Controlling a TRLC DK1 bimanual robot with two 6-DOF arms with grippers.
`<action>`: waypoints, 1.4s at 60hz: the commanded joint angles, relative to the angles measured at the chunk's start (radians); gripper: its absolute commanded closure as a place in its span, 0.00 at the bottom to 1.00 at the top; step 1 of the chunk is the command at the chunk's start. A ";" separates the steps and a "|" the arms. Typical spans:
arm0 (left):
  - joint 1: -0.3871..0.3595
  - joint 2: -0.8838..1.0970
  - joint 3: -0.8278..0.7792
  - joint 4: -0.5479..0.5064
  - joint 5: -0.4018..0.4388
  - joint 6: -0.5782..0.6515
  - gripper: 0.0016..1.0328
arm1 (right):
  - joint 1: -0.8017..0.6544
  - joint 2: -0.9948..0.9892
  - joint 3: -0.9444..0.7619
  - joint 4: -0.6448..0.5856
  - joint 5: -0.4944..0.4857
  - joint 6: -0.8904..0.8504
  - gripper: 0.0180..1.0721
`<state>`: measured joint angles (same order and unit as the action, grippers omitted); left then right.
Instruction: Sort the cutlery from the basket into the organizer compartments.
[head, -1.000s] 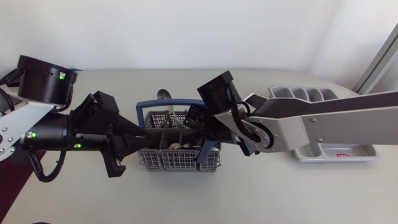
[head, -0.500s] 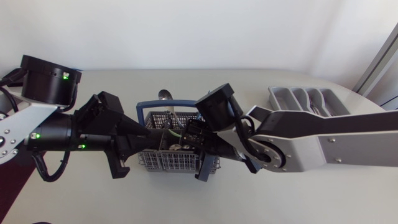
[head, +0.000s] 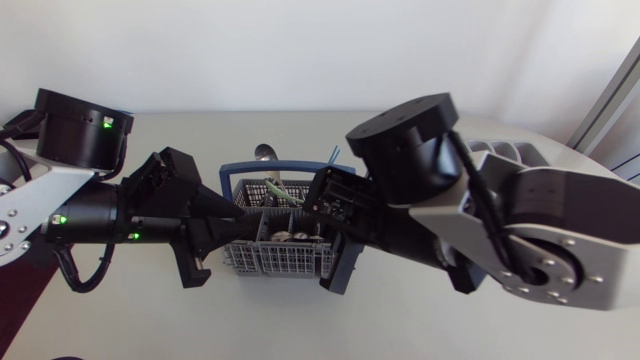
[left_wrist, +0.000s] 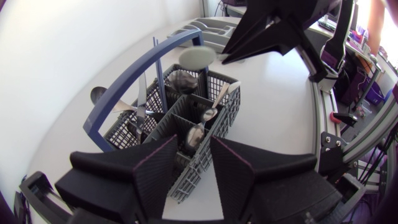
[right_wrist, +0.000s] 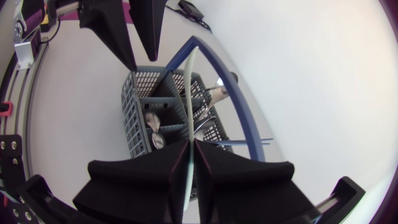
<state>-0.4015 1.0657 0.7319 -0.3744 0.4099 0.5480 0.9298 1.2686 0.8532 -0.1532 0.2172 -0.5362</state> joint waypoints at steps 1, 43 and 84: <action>-0.005 0.011 -0.008 0.008 -0.006 -0.017 0.63 | 0.007 -0.064 -0.029 -0.016 0.005 0.033 0.89; -0.062 0.031 0.011 0.038 -0.054 -0.037 0.63 | -0.637 -0.426 -0.319 -0.106 -0.434 -0.320 0.89; -0.186 0.151 0.133 0.015 -0.164 -0.042 0.63 | -1.517 0.043 -0.266 -0.106 -0.892 -1.142 0.89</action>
<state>-0.5709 1.1885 0.8234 -0.3504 0.2550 0.5194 -0.5407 1.2407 0.5411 -0.2588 -0.6598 -1.5539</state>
